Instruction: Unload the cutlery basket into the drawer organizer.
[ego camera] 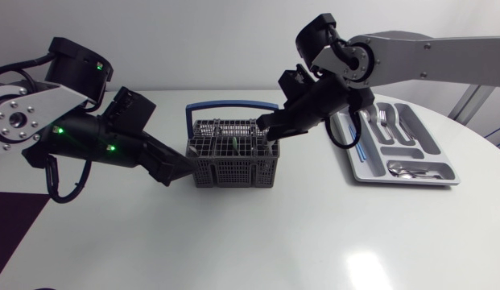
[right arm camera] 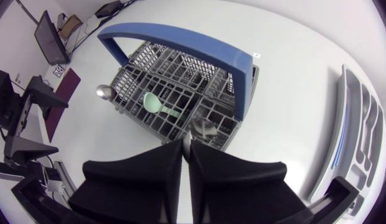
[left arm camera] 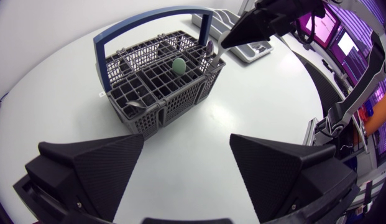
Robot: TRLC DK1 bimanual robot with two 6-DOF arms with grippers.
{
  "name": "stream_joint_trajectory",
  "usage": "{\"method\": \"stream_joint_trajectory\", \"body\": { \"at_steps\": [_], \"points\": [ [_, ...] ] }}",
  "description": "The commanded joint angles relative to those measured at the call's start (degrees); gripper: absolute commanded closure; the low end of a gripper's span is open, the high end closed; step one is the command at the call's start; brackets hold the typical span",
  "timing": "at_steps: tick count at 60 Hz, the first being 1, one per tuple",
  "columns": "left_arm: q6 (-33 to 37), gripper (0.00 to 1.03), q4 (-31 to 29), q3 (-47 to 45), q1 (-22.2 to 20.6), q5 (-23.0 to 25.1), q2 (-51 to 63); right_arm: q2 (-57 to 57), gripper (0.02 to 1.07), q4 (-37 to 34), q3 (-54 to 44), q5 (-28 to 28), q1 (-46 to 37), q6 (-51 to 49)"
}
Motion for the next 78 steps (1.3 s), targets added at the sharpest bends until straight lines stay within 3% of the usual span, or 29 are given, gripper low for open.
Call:
{"method": "stream_joint_trajectory", "body": {
  "at_steps": [1,24,41,50,62,78],
  "points": [
    [1.55,0.06,0.20,-1.37,-0.37,0.37,-0.42,-2.44,0.98,-0.64,-1.17,-0.33,-0.42,1.82],
    [1.46,0.06,0.46,-1.72,-0.81,0.37,-0.16,-9.29,1.01,-1.87,-1.26,-6.22,-3.23,7.79],
    [1.37,0.06,0.46,-1.46,-0.72,0.46,-0.25,-16.32,1.01,-3.45,-4.86,-7.80,-7.89,6.83],
    [-0.82,0.06,0.46,-0.67,-0.64,0.10,-0.42,-20.01,1.01,-4.86,-7.32,-5.69,-10.35,5.42],
    [-9.35,0.09,1.43,1.70,-0.55,-5.96,0.54,-24.32,1.01,-5.82,-11.63,-0.95,-12.81,1.99],
    [-16.47,0.04,0.20,5.22,2.00,-6.31,5.73,-27.75,1.01,-6.44,-15.23,4.76,-17.21,-6.53]
  ]
}}
